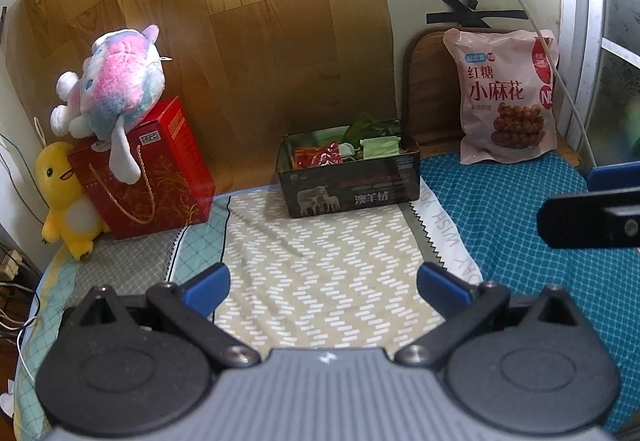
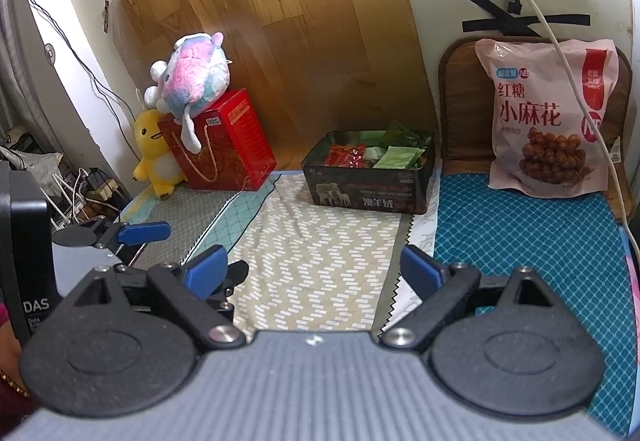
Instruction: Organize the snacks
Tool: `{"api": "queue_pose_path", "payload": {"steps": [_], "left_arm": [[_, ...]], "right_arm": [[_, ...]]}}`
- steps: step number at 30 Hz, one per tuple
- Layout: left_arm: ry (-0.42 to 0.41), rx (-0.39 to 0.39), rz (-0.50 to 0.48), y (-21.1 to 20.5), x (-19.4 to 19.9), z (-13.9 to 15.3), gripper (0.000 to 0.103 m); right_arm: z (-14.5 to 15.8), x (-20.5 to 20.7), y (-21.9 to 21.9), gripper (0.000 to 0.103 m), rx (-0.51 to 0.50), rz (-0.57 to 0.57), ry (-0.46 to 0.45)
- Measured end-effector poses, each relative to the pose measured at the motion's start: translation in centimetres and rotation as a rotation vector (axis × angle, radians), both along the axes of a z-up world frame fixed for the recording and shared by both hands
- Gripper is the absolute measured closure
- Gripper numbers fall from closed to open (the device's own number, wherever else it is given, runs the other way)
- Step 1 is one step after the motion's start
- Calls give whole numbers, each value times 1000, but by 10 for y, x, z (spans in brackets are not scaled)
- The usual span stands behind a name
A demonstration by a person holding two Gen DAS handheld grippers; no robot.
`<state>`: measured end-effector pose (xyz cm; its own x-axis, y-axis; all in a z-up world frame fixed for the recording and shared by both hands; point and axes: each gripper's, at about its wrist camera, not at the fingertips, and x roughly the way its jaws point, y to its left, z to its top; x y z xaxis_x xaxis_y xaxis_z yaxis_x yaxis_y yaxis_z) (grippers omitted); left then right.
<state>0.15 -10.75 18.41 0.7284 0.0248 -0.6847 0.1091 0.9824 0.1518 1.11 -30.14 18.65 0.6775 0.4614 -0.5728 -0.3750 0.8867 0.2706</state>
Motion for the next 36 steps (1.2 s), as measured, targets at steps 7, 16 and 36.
{"api": "queue_pose_path", "payload": {"steps": [7,16,36], "left_arm": [[9,7,17,3,1,-4,0],[23,14,48,11,5,-12,0],[36,-1,107,33,18,-21,0]], "right_arm": [[-3,4,1,8,0,-2,8],[-7,9,3,8,-3,-1,18],[-10,18,19,8,-24,23,23]]}}
